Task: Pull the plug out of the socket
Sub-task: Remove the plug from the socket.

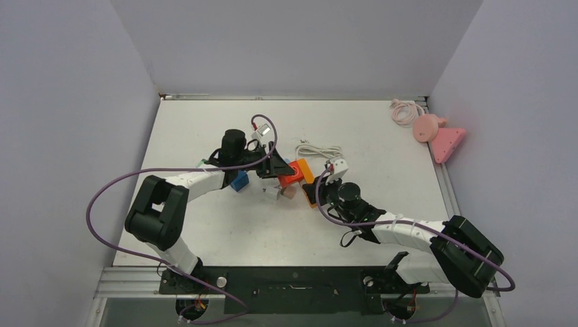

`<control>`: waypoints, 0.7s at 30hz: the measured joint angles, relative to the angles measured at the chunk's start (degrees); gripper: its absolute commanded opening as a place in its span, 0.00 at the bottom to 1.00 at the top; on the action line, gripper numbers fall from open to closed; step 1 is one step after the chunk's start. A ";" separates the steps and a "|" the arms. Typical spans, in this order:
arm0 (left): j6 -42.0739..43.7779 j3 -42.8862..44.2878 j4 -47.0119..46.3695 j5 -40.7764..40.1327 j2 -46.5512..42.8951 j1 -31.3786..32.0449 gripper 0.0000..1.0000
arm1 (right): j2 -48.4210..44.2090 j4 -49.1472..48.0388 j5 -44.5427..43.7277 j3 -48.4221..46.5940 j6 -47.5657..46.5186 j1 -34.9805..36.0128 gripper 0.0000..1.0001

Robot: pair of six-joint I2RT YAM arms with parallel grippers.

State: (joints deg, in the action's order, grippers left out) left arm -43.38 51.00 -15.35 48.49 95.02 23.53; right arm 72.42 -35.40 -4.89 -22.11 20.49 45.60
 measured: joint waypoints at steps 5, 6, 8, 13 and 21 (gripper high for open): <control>0.61 0.50 0.59 -0.28 -0.66 -0.02 0.00 | -0.02 -0.98 3.80 0.07 0.74 -2.03 0.05; 0.66 0.50 0.70 -0.35 -0.74 -0.02 0.00 | -0.02 -0.98 3.89 0.07 0.74 -2.03 0.05; 0.74 0.52 0.85 -0.52 -0.83 -0.02 0.00 | -0.02 -0.96 3.65 0.07 0.66 -1.77 0.05; 0.87 0.50 2.16 -0.92 -1.20 -0.02 0.00 | -0.02 -0.59 -2.47 0.07 -0.70 2.27 0.05; 1.88 0.50 4.33 -0.92 -1.38 -0.07 0.00 | 0.79 2.62 -13.07 -1.66 -2.32 8.07 0.05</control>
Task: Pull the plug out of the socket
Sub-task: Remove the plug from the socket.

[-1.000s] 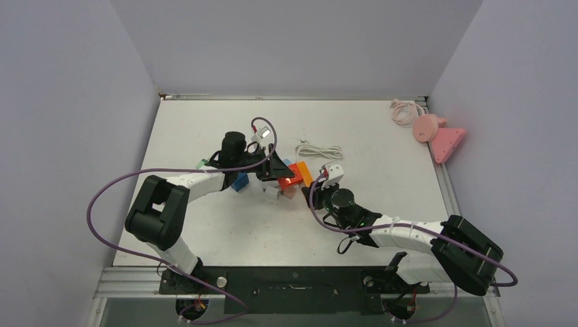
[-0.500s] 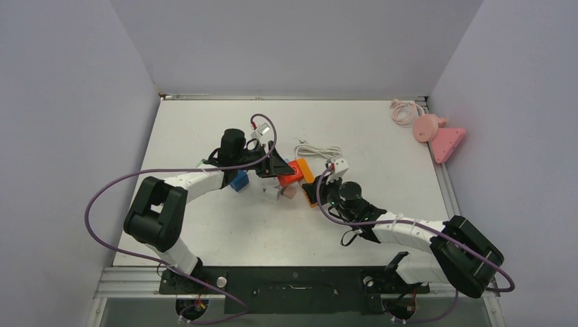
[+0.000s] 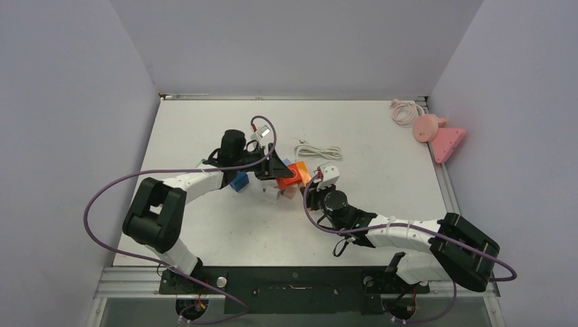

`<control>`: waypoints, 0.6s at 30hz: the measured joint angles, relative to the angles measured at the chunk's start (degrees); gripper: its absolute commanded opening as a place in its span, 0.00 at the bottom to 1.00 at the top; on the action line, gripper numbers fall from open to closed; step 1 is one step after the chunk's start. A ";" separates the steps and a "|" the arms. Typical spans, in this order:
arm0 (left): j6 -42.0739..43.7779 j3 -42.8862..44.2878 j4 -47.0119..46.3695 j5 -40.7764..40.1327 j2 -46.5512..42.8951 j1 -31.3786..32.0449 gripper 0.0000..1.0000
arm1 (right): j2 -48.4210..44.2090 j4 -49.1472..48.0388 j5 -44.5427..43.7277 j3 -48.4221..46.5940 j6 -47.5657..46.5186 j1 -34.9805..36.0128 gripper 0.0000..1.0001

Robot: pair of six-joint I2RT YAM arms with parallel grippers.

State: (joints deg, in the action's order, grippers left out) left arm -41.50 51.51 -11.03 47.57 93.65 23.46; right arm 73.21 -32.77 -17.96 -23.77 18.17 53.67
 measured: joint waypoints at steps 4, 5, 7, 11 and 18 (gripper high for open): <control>0.83 0.00 1.01 -0.11 -0.02 -0.28 0.00 | 1.68 1.53 -4.28 -1.73 -0.79 2.19 0.05; 1.01 0.00 1.29 -0.09 -0.02 -0.33 0.00 | 2.08 1.97 -5.27 -2.14 -0.92 2.69 0.05; 1.44 0.00 1.57 -0.11 -0.02 -0.37 0.00 | 2.49 2.49 -6.29 -2.60 -1.03 3.19 0.05; 1.75 0.02 1.81 -0.13 -0.11 -0.39 0.00 | 2.56 3.10 -7.19 -2.91 -1.01 3.56 0.05; 2.01 0.04 1.77 0.20 -0.22 -0.52 0.00 | 2.54 3.21 -5.84 -3.02 -0.26 2.51 0.05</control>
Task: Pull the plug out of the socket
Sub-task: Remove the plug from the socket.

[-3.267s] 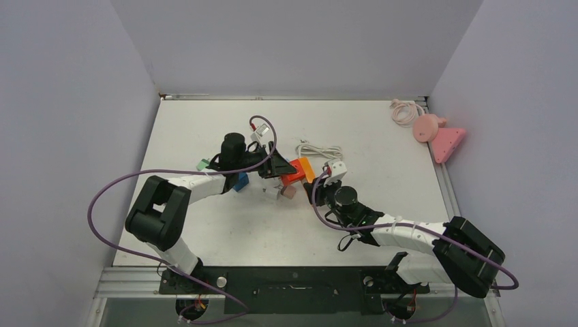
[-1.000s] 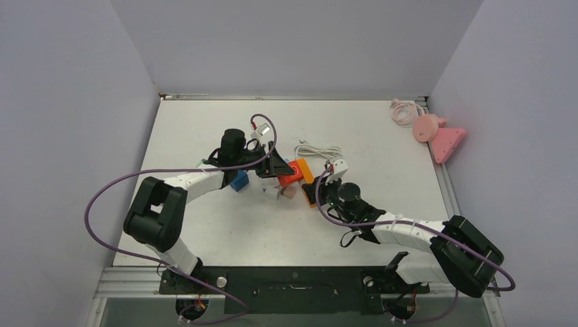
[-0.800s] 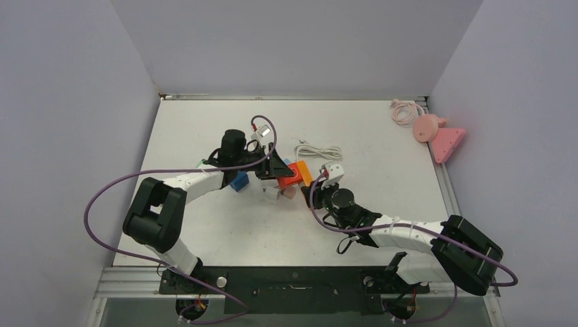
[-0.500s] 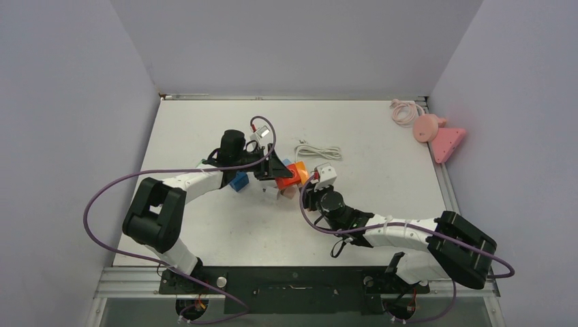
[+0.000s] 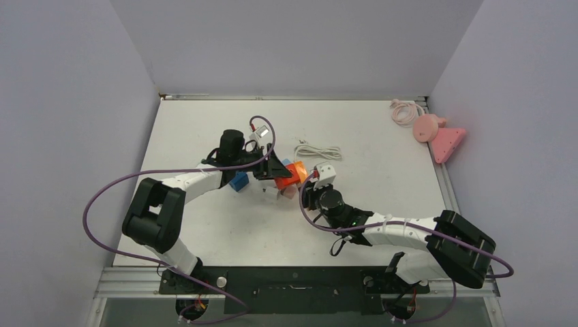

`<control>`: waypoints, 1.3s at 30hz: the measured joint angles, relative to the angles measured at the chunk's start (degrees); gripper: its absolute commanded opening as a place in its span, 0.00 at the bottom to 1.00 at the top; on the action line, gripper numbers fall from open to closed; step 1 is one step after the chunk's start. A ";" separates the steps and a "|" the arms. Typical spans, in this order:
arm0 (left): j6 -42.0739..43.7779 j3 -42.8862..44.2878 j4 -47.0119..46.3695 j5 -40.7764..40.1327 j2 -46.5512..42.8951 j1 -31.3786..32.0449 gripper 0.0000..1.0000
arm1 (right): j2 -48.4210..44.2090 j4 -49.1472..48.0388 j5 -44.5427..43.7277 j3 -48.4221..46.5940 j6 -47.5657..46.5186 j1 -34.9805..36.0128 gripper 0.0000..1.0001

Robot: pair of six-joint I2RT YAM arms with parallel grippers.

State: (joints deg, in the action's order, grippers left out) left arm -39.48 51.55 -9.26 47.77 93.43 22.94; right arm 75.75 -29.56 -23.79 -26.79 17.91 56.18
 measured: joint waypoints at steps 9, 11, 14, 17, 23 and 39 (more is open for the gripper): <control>0.35 0.94 -0.44 -0.48 -0.11 -0.17 0.00 | -1.40 -2.82 14.73 1.53 2.32 -8.17 0.05; 0.35 0.94 -0.37 -0.46 -0.33 -0.17 0.00 | -1.40 -3.04 15.72 1.53 2.29 -8.55 0.05; 0.37 0.94 -0.33 -0.74 -0.63 -0.17 0.00 | -1.40 -3.26 15.69 1.53 2.25 -8.57 0.05; 0.37 0.94 0.15 -1.33 -0.74 -0.17 0.00 | -1.40 -3.19 14.23 1.53 1.97 -7.80 0.05; 0.39 0.94 2.12 -0.81 -0.74 -0.17 0.00 | -1.36 -1.75 4.52 1.25 0.70 -2.03 0.05; 1.68 1.88 3.56 -1.05 -0.74 -0.17 0.00 | 0.07 1.97 -3.67 -1.57 2.27 1.09 0.05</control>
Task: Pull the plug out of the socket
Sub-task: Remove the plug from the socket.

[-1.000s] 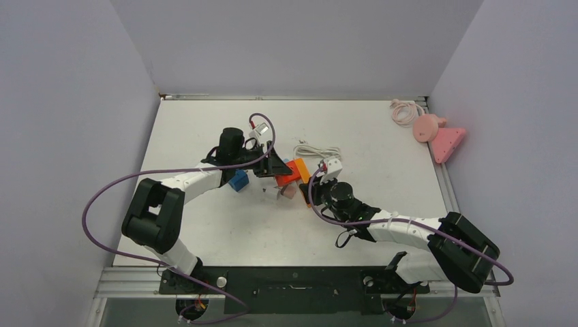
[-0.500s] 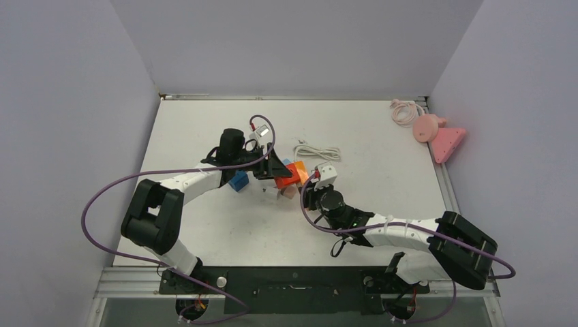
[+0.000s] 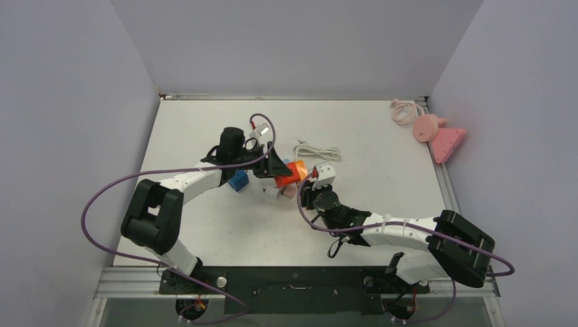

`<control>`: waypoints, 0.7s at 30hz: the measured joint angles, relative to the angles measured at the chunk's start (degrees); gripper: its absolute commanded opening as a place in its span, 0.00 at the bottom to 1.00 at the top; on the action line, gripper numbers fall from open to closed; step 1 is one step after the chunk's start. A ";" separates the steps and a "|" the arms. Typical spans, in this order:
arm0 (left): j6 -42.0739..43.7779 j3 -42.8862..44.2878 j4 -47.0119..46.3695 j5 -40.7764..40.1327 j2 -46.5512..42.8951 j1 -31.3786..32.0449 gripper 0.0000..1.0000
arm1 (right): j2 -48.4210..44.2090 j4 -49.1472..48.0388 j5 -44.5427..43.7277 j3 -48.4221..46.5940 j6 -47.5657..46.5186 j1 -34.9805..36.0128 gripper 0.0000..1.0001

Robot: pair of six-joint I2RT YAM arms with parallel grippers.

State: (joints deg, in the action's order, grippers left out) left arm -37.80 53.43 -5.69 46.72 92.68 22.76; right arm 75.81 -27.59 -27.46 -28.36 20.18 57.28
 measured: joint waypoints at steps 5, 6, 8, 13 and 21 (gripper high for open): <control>0.42 0.02 -0.37 0.55 0.00 -0.09 0.00 | 0.00 0.28 0.46 -0.26 0.04 -0.26 0.05; 0.74 0.13 -0.24 0.66 0.00 -0.17 0.00 | -0.04 0.20 1.42 -0.24 0.07 -0.74 0.05; 1.66 1.01 0.81 0.72 0.00 -0.35 0.00 | -0.42 -0.87 4.63 0.26 0.04 -2.47 0.05; 3.85 3.21 2.75 1.57 -0.02 -0.22 0.00 | -3.08 -4.68 14.01 3.06 0.17 -7.58 0.05; 4.63 3.50 4.17 2.03 -0.24 -0.22 0.00 | -3.74 -5.31 16.31 3.89 0.17 -8.59 0.05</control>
State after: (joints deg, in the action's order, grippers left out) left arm -33.17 56.93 -1.52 48.75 92.44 22.55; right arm 72.07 -32.91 -11.16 -24.47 20.36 48.69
